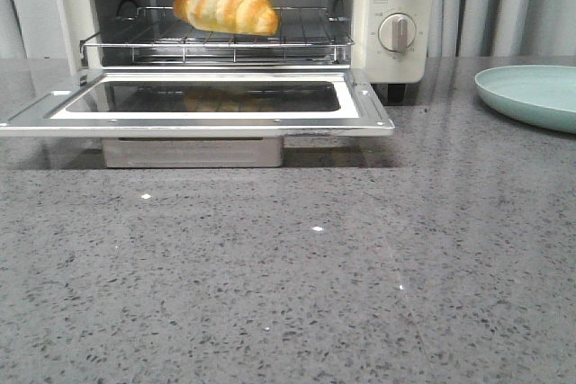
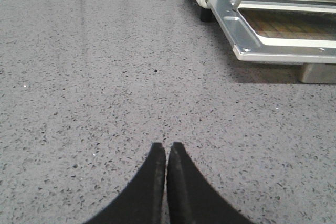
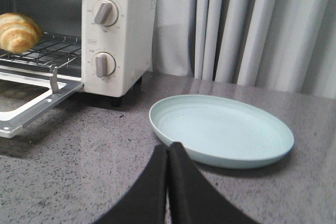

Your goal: Put bread in oven

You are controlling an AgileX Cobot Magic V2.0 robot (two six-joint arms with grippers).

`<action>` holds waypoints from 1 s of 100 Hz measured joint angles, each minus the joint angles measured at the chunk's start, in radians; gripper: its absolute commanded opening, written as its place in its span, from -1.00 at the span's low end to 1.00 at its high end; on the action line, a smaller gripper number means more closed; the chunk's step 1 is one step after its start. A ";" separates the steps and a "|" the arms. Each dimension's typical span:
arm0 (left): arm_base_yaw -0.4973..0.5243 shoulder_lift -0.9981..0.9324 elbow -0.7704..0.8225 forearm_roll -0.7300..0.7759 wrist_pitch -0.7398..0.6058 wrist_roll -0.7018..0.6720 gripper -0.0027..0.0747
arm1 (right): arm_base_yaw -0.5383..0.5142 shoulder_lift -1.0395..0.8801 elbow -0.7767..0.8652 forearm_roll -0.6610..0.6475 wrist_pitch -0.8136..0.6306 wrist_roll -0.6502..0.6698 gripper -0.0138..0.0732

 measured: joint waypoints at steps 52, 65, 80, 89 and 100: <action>0.000 0.000 0.000 0.000 0.000 0.000 -0.99 | -0.057 -0.063 0.000 0.085 0.390 -0.001 -0.79; 0.000 0.000 0.000 0.000 0.000 0.000 -0.99 | -0.057 -0.063 0.000 0.085 0.390 -0.001 -0.79; 0.000 0.000 0.000 0.000 0.000 0.000 -0.99 | -0.057 -0.063 0.000 0.085 0.390 -0.001 -0.79; 0.000 0.000 0.000 0.000 0.000 0.000 -0.99 | -0.057 -0.063 0.000 0.085 0.390 -0.001 -0.79; 0.000 0.000 0.000 0.000 0.000 0.000 -0.99 | -0.057 -0.063 0.000 0.085 0.390 -0.001 -0.79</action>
